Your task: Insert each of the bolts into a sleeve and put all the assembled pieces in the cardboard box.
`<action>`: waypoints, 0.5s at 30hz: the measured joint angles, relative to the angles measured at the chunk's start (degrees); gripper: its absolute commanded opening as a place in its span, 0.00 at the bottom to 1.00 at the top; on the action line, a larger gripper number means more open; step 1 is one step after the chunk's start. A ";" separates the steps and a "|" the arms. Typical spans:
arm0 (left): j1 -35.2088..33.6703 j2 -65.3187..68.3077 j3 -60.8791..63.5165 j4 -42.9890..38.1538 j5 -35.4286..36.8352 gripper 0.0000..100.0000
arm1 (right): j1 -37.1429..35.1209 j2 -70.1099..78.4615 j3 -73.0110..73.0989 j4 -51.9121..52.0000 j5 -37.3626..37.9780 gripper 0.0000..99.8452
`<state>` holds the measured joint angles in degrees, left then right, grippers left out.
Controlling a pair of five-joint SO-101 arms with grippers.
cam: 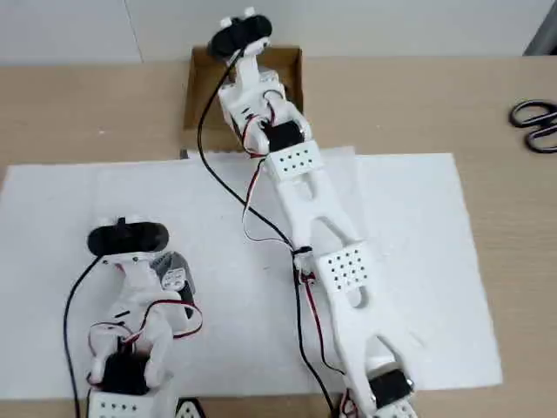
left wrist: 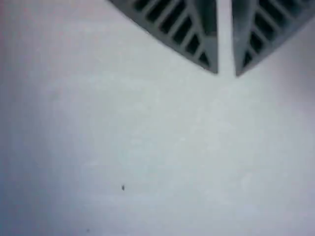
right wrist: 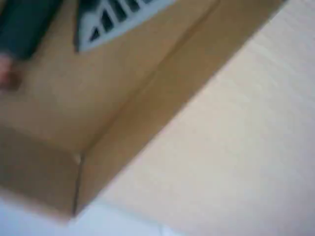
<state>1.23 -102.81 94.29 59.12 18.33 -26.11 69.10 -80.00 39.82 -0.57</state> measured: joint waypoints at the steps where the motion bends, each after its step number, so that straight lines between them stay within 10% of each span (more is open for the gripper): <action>1: 0.00 0.00 0.00 0.00 0.00 0.01 | 0.09 0.00 -1.67 1.23 0.00 0.11; 15: 0.00 0.00 0.00 0.00 0.00 0.01 | -0.70 -4.66 -13.80 38.68 0.00 0.00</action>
<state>1.23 -102.81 94.29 59.12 18.33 -26.81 64.44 -93.80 78.51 -0.57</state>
